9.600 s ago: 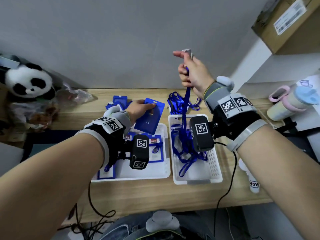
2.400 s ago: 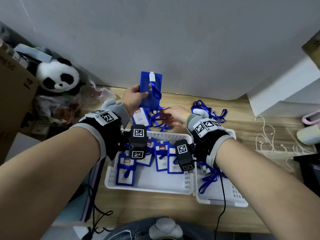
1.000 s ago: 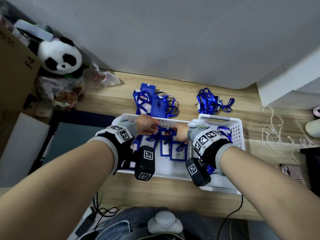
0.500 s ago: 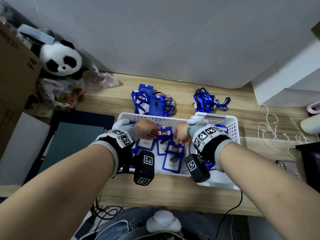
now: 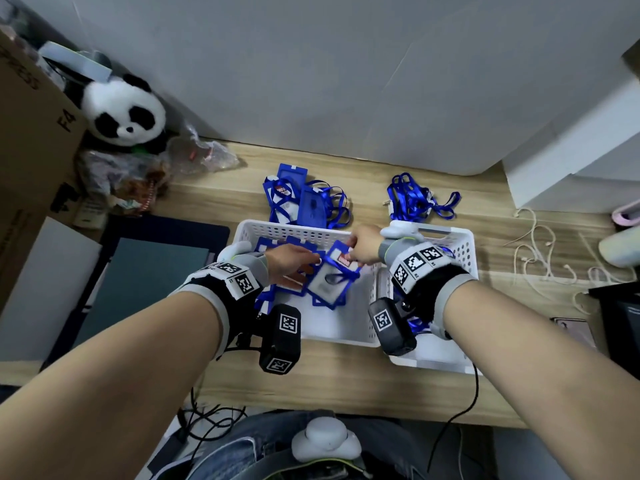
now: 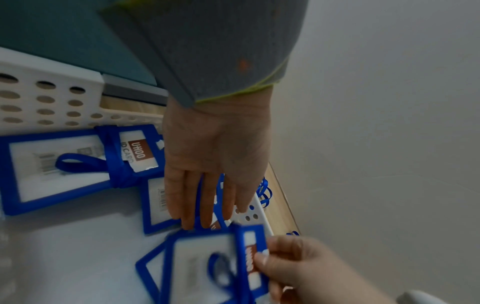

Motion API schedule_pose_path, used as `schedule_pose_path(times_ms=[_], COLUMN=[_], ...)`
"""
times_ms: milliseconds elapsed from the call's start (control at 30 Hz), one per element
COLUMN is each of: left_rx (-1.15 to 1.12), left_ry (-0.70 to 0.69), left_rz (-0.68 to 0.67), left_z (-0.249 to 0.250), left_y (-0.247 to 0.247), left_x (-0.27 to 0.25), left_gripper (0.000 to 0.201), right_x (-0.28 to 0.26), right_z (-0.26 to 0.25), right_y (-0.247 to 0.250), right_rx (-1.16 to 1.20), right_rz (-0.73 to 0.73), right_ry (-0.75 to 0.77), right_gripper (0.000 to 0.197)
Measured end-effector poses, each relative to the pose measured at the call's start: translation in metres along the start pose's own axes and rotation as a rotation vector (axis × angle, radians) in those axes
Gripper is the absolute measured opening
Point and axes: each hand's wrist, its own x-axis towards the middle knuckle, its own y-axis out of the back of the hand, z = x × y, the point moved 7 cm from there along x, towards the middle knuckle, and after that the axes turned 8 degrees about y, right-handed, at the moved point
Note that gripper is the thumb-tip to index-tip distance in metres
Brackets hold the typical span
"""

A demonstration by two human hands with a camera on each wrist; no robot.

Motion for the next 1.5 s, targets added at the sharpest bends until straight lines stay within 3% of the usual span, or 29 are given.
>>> schedule_pose_path(times_ms=[133, 233, 367, 567, 667, 800, 1000, 1133, 1233, 1300, 1400, 1500], left_rx=[-0.003, -0.094, -0.283, -0.292, -0.288, -0.291, -0.2, 0.097, 0.308, 0.229, -0.023, -0.075], left_ry=[-0.09, -0.118, -0.119, -0.133, -0.138, -0.186, -0.233, -0.141, -0.045, -0.057, -0.129, -0.136], left_rz=[-0.018, -0.011, -0.007, -0.025, -0.003, -0.021, -0.088, -0.124, -0.031, 0.094, 0.269, 0.133], left_z=[0.011, 0.021, 0.028, 0.027, 0.029, 0.04, 0.054, 0.045, 0.035, 0.037, 0.042, 0.045], left_y=[-0.004, 0.003, 0.013, 0.013, 0.018, 0.029, 0.032, 0.028, 0.035, 0.045, 0.065, 0.063], left_x=[-0.005, -0.013, -0.023, -0.027, -0.028, -0.03, -0.038, -0.04, -0.038, -0.034, -0.033, -0.031], left_gripper=[0.022, 0.016, 0.026, 0.01, 0.01, 0.019, 0.013, 0.004, 0.004, 0.005, 0.013, 0.019], right_x=[-0.003, -0.011, -0.021, -0.023, -0.021, -0.022, -0.027, -0.032, -0.034, -0.034, -0.036, -0.031], right_z=[-0.008, -0.015, -0.021, -0.025, -0.022, -0.009, 0.001, 0.0, -0.004, -0.005, -0.006, -0.006], right_y=[0.025, 0.043, 0.039, 0.045, 0.048, 0.05, 0.042, 0.052, 0.061, 0.06, 0.043, 0.031], right_rx=[0.283, 0.302, 0.297, 0.082, 0.09, 0.412, 0.908, 1.25, 1.424, 1.39, 1.038, 0.758], right_rz=[0.156, 0.295, 0.175, 0.252, 0.267, 0.352, 0.263, 0.359, 0.356, 0.275, 0.066, 0.032], right_ry=[0.052, 0.182, 0.224, 0.212, 0.188, 0.085, -0.15, -0.042, 0.038, 0.029, -0.04, -0.062], right_gripper=[0.026, 0.018, 0.02, 0.007, 0.015, 0.024, 0.029, 0.029, 0.031, 0.028, 0.019, 0.029])
